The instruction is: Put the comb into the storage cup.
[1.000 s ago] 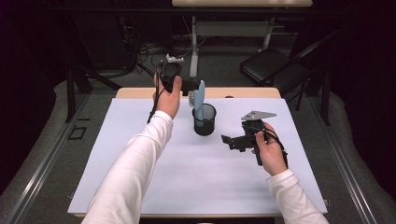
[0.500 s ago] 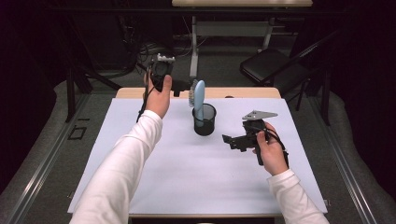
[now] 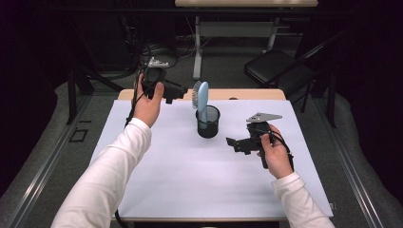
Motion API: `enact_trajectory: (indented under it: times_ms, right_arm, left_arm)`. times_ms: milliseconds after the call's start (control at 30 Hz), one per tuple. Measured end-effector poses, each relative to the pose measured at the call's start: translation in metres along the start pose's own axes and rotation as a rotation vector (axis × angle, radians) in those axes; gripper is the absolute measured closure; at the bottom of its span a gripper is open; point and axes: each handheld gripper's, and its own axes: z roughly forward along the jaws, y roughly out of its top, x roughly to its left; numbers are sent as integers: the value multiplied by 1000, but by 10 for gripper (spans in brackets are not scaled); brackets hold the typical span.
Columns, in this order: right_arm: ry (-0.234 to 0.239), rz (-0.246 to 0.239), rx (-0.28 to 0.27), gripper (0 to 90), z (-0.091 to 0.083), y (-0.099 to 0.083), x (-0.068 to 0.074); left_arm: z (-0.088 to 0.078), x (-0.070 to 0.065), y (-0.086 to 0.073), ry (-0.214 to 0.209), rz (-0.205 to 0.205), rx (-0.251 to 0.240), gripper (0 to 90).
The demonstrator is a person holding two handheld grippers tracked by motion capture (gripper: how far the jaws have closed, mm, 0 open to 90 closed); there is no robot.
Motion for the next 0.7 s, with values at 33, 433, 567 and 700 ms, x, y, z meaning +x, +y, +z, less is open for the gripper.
enact_trajectory:
  times_ms: [33, 433, 567, 700]
  right_arm:
    - [0, 0, 1, 0, 0, 0, 0]
    - [-1, 5, -7, 0, -4, 0, -3]
    - [0, 6, -2, 0, -4, 0, -3]
    - [6, 6, -6, 0, -5, 1, -3]
  left_arm:
    - [-1, 0, -1, -6, -1, 0, 22]
    - [-13, 2, -11, -44, -8, 3, 22]
    - [-17, -1, -14, -75, -2, 14, 22]
    - [-20, -3, -17, -94, 8, 15, 23]
